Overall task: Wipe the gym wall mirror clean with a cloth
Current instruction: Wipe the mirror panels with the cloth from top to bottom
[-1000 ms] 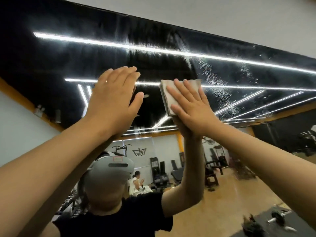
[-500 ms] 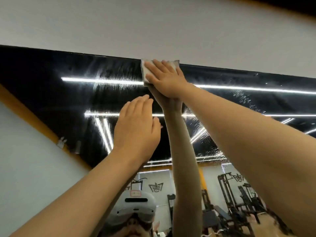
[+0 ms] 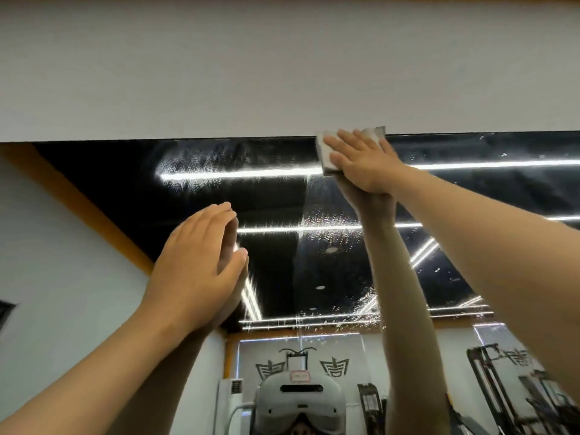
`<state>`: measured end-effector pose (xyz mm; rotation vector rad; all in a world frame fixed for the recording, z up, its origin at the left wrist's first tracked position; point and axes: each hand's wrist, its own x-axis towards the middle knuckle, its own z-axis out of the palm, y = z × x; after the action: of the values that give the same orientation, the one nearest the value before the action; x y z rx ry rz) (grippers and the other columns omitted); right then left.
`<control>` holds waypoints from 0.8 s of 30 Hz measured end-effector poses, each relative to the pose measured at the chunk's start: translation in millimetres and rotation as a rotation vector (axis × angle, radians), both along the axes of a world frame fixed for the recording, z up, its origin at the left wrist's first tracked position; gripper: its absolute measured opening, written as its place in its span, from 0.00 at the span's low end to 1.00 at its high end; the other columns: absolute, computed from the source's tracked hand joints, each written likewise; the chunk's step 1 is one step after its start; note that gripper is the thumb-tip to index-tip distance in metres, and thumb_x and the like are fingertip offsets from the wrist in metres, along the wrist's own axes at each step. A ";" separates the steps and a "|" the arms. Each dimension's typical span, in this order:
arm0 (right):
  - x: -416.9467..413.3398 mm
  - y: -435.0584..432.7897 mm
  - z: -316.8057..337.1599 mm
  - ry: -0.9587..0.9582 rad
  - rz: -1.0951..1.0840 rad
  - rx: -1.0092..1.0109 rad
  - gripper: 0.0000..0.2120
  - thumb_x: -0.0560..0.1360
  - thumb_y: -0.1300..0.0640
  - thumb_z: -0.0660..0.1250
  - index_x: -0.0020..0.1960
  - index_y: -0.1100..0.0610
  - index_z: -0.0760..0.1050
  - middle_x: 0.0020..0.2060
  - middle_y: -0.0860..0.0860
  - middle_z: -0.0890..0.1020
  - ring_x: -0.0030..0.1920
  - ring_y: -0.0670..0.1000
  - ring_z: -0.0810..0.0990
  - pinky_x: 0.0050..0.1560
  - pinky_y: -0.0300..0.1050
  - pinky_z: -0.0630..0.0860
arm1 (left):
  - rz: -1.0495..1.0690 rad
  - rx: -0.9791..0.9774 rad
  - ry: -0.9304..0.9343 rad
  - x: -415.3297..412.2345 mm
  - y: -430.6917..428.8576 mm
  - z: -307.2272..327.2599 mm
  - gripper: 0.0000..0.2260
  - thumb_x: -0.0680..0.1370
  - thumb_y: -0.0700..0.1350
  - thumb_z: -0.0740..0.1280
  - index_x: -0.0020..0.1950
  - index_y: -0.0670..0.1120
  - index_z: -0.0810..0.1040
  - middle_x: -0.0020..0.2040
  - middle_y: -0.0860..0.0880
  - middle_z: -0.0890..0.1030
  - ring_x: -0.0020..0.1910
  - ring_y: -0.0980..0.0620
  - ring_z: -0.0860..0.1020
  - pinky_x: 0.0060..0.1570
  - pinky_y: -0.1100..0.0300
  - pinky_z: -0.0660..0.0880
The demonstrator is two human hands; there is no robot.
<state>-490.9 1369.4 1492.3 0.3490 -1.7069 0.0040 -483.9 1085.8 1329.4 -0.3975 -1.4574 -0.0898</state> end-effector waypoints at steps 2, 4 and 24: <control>-2.7 30.4 0.1 -0.005 -0.020 -0.060 0.23 0.85 0.45 0.41 0.80 0.40 0.45 0.81 0.44 0.45 0.80 0.50 0.42 0.77 0.58 0.38 | -0.004 -0.001 0.002 -0.7 -0.1 1.1 0.29 0.76 0.59 0.54 0.76 0.50 0.66 0.76 0.54 0.67 0.76 0.55 0.61 0.74 0.58 0.54; -5.5 60.2 -2.1 -0.015 -0.043 -0.126 0.23 0.85 0.45 0.41 0.80 0.39 0.44 0.81 0.44 0.45 0.80 0.50 0.43 0.77 0.58 0.39 | -0.010 -0.013 0.003 -1.6 -0.5 1.9 0.30 0.76 0.60 0.52 0.75 0.50 0.67 0.75 0.54 0.67 0.76 0.55 0.61 0.74 0.57 0.55; -0.2 70.5 -175.4 -0.111 -0.048 -0.068 0.27 0.74 0.34 0.31 0.73 0.32 0.34 0.76 0.36 0.35 0.77 0.41 0.32 0.77 0.52 0.35 | 0.044 -0.052 0.013 -3.8 0.2 -0.3 0.29 0.77 0.56 0.53 0.74 0.41 0.68 0.75 0.44 0.69 0.76 0.46 0.63 0.76 0.50 0.54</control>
<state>-491.1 1439.9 1317.0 0.2618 -1.8200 0.0467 -487.6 1086.1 1329.1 -0.4076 -1.4575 -0.0140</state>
